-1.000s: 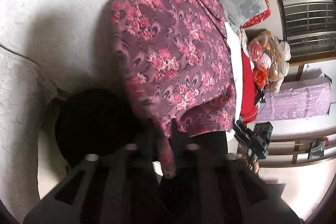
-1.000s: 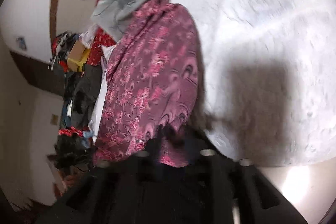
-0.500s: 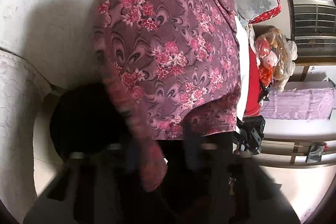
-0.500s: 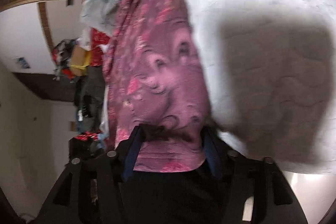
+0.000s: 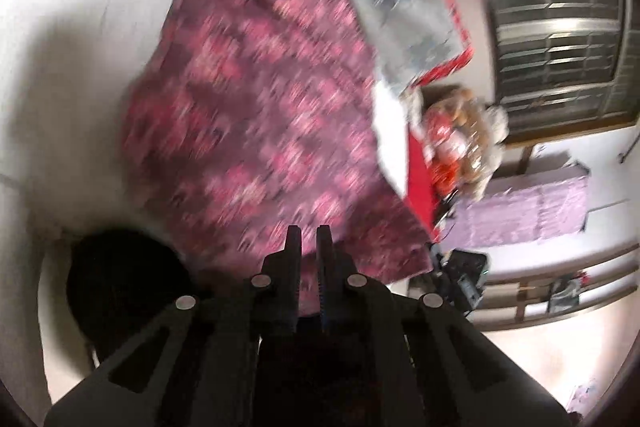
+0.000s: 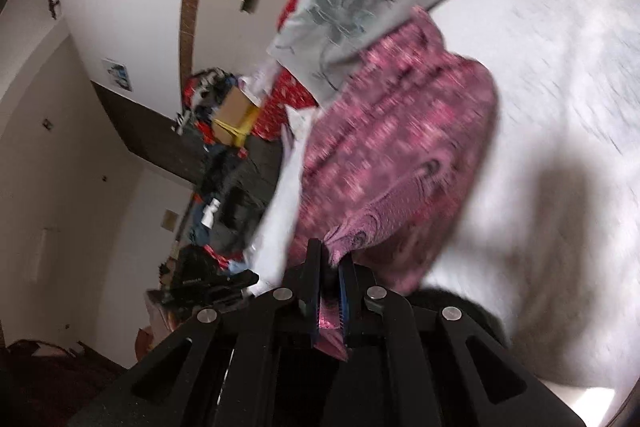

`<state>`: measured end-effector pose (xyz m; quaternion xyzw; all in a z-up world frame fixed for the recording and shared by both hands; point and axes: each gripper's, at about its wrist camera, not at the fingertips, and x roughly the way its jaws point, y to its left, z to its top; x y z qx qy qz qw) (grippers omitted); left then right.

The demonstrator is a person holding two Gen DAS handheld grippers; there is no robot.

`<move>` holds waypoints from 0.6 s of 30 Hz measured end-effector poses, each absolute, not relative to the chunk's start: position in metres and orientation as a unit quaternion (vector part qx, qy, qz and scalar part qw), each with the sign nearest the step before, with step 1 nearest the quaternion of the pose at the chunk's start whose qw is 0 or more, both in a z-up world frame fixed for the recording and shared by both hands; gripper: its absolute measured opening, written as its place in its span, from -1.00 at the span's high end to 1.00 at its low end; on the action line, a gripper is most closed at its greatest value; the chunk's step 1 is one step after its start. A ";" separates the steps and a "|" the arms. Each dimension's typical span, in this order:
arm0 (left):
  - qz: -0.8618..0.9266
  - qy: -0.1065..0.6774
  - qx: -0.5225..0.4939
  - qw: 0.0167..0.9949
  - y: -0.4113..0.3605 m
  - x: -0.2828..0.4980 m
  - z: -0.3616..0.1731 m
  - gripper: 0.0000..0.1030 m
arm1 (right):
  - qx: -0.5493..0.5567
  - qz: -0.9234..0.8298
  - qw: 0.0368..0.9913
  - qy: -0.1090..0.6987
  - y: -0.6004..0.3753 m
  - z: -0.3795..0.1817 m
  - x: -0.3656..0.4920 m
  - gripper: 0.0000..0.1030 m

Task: Fold small clothes

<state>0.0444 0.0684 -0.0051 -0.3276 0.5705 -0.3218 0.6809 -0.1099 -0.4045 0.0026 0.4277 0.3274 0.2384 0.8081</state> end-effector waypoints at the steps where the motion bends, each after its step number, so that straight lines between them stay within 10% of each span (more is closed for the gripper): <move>1: -0.324 0.560 -0.333 0.685 0.070 0.050 0.000 0.90 | 0.433 0.239 0.807 0.322 -0.404 0.005 -0.102 0.87; 8: -0.312 0.560 -0.295 0.709 0.067 0.083 0.014 0.89 | 0.432 0.245 0.807 0.319 -0.404 0.019 -0.047 0.87; 12: -0.287 0.612 -0.174 0.716 0.045 0.076 -0.004 -0.06 | 0.425 0.239 0.803 0.342 -0.403 0.009 -0.047 0.86; 18: -0.277 0.702 -0.128 0.643 0.013 0.066 -0.044 -0.14 | 0.445 0.209 0.795 0.355 -0.413 -0.013 -0.071 0.84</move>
